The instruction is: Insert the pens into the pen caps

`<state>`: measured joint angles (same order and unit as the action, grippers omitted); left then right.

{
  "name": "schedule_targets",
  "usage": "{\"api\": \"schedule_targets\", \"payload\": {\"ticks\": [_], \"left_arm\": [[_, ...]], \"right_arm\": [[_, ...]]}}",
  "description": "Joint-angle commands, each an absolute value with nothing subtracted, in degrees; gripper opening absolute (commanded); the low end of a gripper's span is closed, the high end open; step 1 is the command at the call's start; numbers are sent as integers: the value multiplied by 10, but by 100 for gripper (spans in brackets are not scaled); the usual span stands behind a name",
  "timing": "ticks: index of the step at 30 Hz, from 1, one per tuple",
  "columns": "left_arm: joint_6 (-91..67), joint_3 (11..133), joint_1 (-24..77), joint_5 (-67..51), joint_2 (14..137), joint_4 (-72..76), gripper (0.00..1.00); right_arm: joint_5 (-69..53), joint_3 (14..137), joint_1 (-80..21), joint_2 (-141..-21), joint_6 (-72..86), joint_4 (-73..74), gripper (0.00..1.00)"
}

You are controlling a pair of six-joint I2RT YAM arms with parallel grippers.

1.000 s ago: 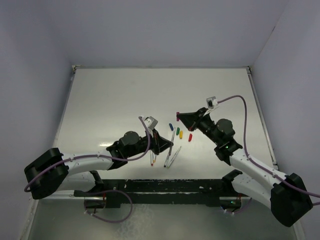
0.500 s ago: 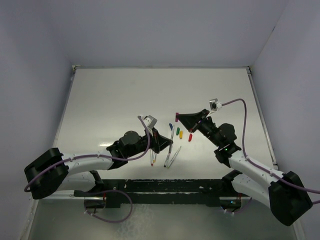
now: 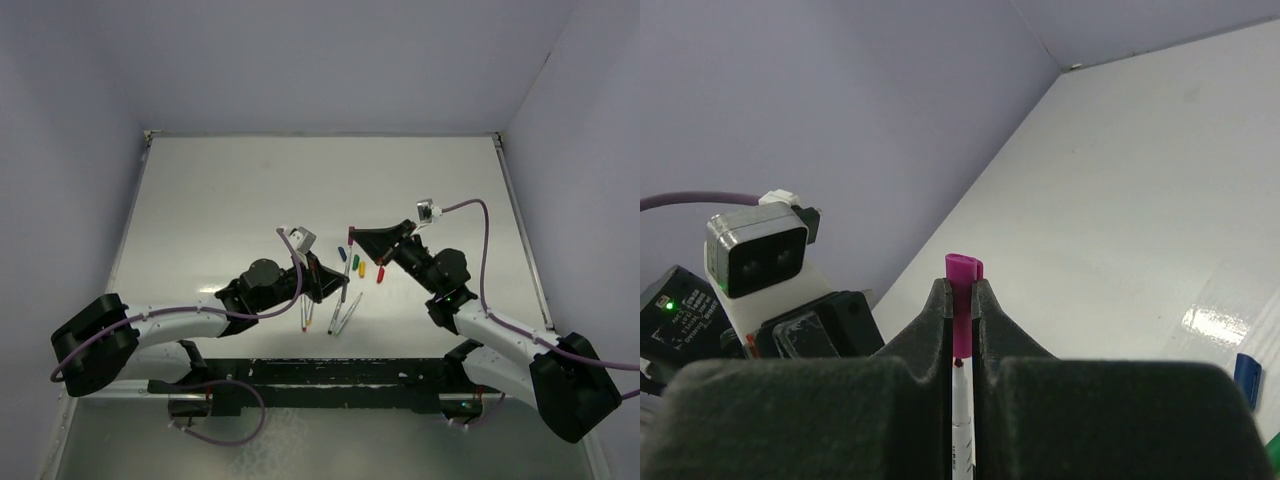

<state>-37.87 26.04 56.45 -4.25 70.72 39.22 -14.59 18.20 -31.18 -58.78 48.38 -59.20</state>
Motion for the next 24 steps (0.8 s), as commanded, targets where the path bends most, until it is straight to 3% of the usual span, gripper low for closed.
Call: {"api": "schedule_targets", "payload": {"ticks": [1,24], "left_arm": [[-367,282,568,-35,710,425,0],[-366,280,568,-24,702,427,0]], "right_arm": [[-153,177,-316,-582,489,-636,0],[-151,169,-320,-575,482,-632,0]]}}
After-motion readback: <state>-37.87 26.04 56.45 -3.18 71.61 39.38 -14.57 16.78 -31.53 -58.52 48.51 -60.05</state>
